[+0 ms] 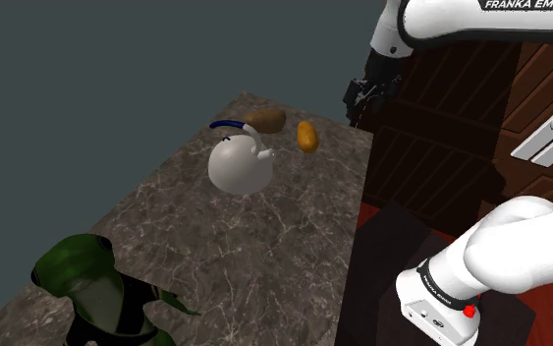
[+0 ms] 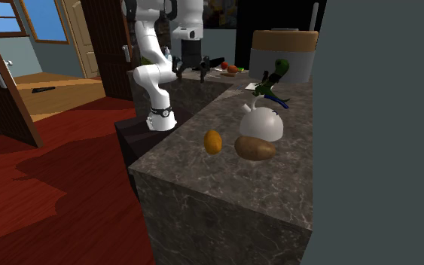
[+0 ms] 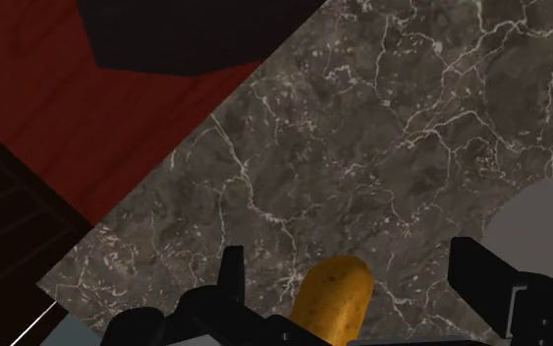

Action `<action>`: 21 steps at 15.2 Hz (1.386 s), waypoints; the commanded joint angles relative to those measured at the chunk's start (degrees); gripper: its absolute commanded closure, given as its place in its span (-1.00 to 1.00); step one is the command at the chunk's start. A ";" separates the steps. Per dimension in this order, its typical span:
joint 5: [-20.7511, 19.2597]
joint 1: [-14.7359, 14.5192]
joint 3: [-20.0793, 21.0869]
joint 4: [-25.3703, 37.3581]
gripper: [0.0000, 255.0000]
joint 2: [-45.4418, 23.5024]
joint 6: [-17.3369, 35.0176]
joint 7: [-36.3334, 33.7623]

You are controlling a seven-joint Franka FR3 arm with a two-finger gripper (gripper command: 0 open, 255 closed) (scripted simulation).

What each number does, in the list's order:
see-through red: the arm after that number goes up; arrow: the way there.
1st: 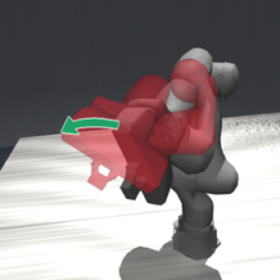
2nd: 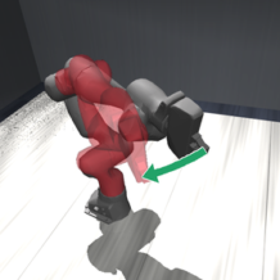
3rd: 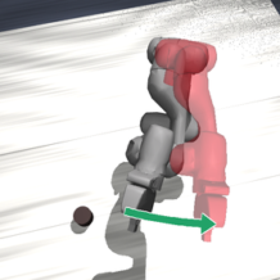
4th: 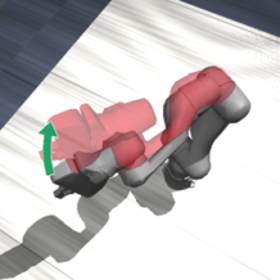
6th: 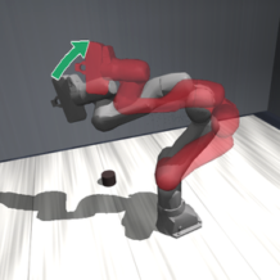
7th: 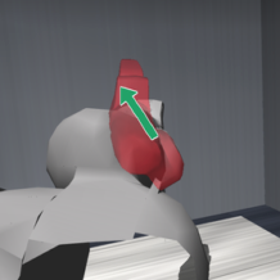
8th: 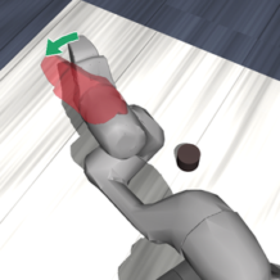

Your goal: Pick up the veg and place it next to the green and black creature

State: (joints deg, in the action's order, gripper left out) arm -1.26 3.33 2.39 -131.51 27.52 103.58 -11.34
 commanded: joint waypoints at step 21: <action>-0.73 2.90 0.00 18.20 -1.00 -39.82 23.32 -17.68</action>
State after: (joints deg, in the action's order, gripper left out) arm -1.95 6.25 2.41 -113.34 -11.63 126.22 -28.83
